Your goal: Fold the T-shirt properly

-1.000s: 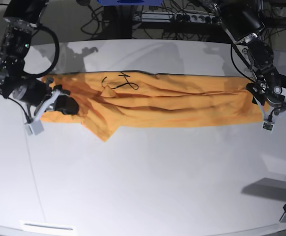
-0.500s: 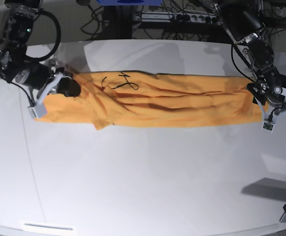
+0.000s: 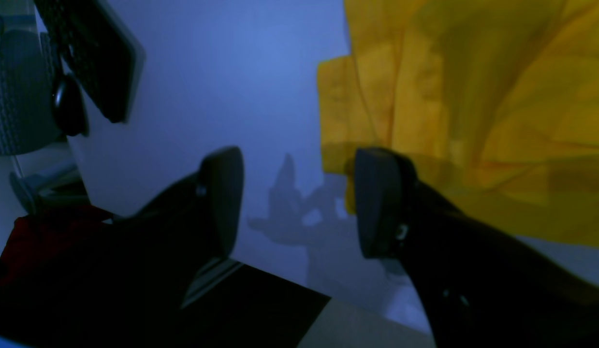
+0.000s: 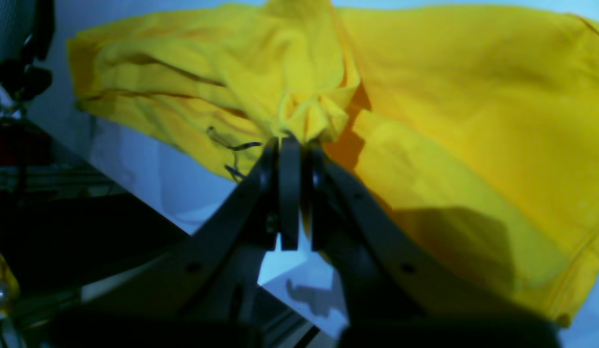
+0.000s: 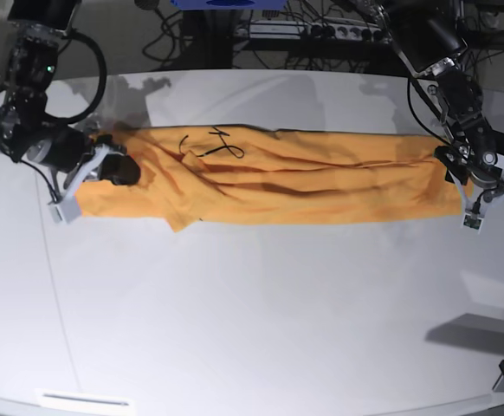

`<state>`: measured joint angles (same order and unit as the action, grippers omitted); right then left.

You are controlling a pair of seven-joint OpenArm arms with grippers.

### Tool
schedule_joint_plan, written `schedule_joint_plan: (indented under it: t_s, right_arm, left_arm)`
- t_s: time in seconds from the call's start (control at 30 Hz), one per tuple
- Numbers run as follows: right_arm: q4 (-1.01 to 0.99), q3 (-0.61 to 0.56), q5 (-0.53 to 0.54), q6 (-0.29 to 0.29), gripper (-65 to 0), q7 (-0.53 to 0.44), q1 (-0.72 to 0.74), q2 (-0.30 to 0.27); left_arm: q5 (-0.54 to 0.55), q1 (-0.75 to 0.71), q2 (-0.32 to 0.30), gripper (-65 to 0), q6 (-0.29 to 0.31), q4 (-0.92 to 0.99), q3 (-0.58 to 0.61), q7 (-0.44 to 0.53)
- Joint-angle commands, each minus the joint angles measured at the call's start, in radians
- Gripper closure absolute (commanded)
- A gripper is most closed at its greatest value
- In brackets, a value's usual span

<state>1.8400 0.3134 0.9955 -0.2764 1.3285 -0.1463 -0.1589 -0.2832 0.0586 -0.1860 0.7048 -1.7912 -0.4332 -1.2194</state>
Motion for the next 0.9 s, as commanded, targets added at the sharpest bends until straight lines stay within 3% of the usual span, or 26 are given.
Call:
schedule_joint_plan:
  t_s: [0.0,0.2,0.27,0.6,0.77,0.87]
  right_arm:
    - [-0.004,0.0,0.023,-0.002,-0.3,-0.014,0.011,-0.006]
    - [-0.053,0.0,-0.074,-0.002,-1.3,-0.048,0.011,-0.006]
    - [-0.055,0.0,-0.083,-0.002,-4.5,-0.051,0.011,-0.006]
    - [-0.044,0.014,-0.091,-0.002,-42.8,-0.071,0.02,-0.017]
    - [-0.036,0.03,-0.091,-0.002,-53.2,-0.152,-0.003,-0.083]
    - [-0.015,0.031,-0.091,-0.002,-54.0,-0.2,-0.031,-0.123]
  left_arm:
    - [-0.009,0.004,-0.014,-35.8,-0.007,-0.017,-0.002,0.006]
    - [-0.009,0.002,-0.014,-35.8,-0.007,-0.017,-0.002,0.006]
    - [-0.009,0.002,-0.014,-35.8,-0.007,-0.017,-0.002,0.006]
    - [-0.004,0.002,-0.023,-35.8,-0.007,-0.017,-0.002,0.006]
    - [-0.001,-0.007,-0.036,-35.6,-0.007,-0.025,-0.013,0.008]
    - [0.0,-0.01,-0.043,-35.4,-0.007,-0.051,-0.014,0.01]
